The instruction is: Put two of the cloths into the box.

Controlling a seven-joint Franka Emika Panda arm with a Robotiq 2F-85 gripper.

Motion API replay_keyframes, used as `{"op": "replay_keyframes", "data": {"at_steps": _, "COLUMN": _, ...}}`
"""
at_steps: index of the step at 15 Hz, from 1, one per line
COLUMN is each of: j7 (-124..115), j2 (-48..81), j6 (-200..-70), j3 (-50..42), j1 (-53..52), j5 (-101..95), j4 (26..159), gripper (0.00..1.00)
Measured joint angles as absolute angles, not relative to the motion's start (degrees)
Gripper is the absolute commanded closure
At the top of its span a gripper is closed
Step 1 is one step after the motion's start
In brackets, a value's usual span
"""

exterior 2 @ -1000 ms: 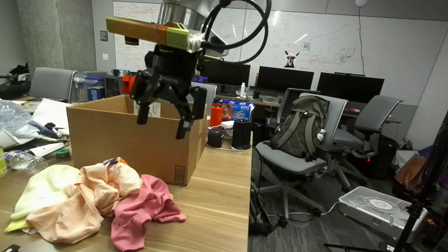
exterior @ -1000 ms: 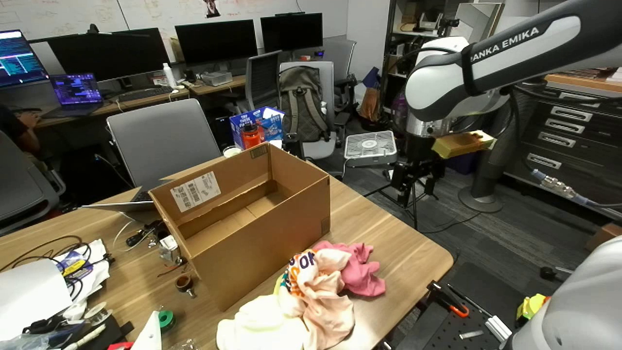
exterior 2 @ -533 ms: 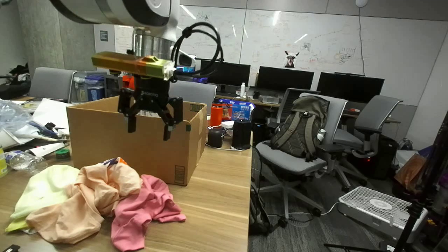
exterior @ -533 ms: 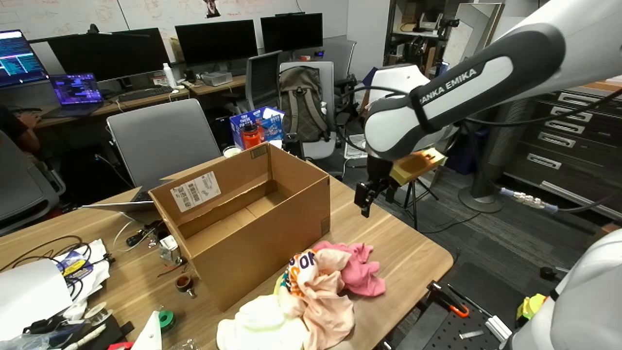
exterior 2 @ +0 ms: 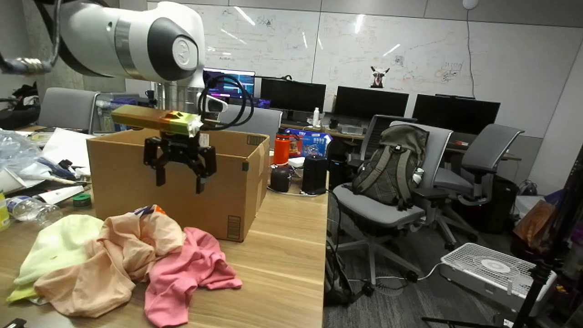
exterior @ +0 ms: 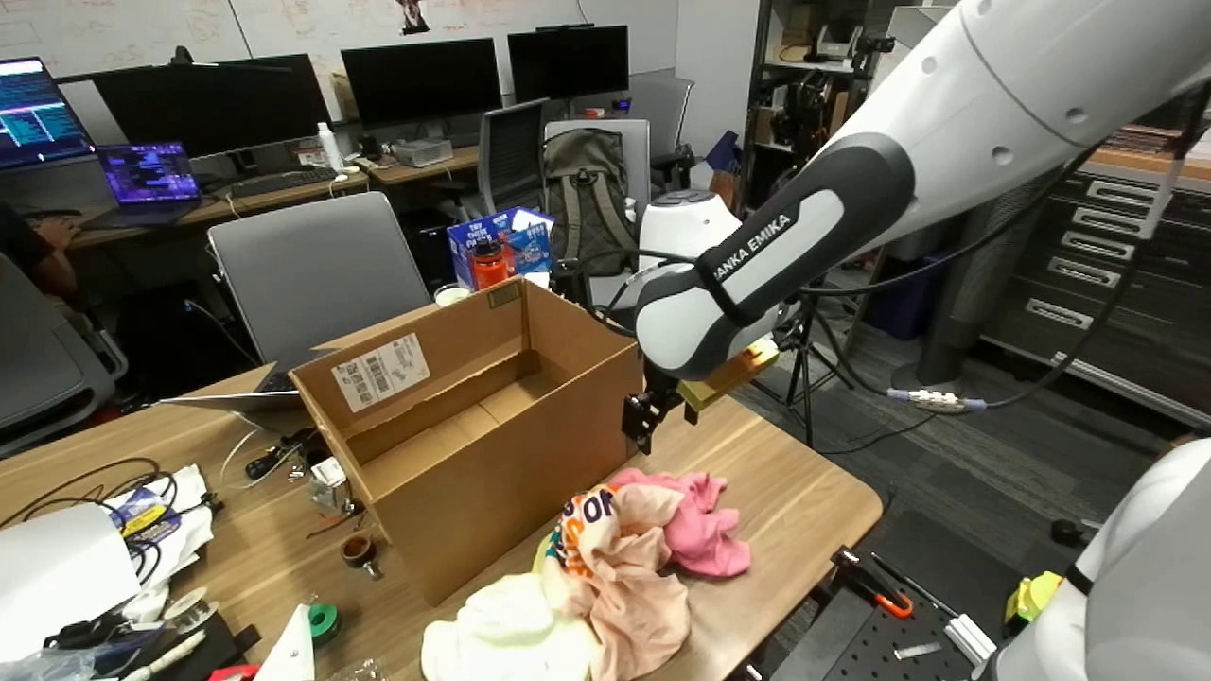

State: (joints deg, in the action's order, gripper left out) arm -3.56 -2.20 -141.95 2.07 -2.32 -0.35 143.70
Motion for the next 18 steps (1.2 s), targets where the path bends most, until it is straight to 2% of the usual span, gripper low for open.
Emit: {"op": "replay_keyframes", "data": {"at_steps": 18, "j7": -4.4, "j2": 11.0, "j6": -139.5, "j3": 4.2, "j1": -4.3, "j5": -0.3, "j4": 135.3, "gripper": 0.00}}
